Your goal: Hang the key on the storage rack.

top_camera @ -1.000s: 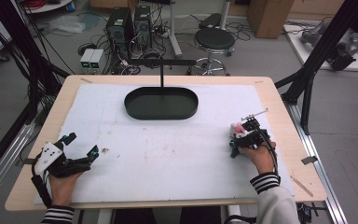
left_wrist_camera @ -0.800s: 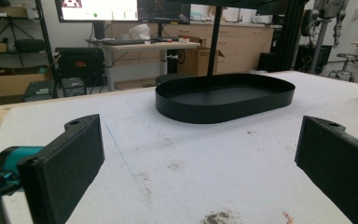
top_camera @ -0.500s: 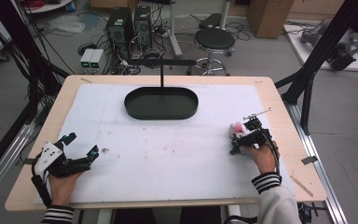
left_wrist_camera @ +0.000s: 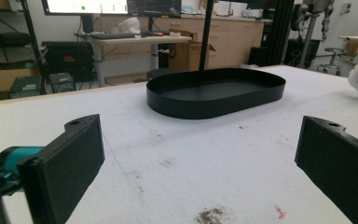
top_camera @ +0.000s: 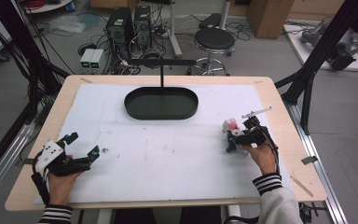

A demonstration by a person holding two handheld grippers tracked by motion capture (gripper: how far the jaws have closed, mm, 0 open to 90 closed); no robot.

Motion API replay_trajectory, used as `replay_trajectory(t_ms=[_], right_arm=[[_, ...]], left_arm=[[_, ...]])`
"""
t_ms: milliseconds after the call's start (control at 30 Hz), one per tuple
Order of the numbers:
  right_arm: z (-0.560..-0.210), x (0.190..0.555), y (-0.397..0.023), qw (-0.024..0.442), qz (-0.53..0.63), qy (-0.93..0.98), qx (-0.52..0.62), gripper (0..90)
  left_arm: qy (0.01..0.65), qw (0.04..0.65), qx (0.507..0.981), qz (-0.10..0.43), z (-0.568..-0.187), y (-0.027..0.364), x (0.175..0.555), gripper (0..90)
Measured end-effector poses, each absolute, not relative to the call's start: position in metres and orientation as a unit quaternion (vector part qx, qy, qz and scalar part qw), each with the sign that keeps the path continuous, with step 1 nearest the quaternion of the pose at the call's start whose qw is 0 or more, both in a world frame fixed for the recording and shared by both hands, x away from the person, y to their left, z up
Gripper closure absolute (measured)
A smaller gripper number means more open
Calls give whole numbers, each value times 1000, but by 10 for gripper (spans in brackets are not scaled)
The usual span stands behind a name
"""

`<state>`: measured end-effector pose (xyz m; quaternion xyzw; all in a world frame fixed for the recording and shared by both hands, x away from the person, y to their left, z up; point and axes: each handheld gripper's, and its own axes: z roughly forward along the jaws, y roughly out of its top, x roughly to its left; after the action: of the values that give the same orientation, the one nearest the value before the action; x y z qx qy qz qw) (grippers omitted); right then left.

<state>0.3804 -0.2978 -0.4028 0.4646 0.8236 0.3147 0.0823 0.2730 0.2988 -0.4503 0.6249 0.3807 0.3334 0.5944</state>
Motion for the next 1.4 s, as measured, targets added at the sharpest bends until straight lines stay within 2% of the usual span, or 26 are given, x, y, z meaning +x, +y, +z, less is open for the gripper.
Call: replay_trajectory(t_ms=[100,267,800,967,1400], right_arm=[[-399,378,-297,74,346,823,444,442],[-392,376,-293,75,364,828,419,442],[-353,374,-267,94,434,850,282,442],[-347,374,-264,88,467,846,242,442],[-338,376,-247,87,488,852,167,442]], left_arm=[[399,599,610,331,-450,304,276,17],[401,590,623,321,-445,305,283,17],[322,580,700,263,-391,277,317,17],[290,572,727,244,-371,258,330,17],[211,579,759,211,-330,228,345,17]])
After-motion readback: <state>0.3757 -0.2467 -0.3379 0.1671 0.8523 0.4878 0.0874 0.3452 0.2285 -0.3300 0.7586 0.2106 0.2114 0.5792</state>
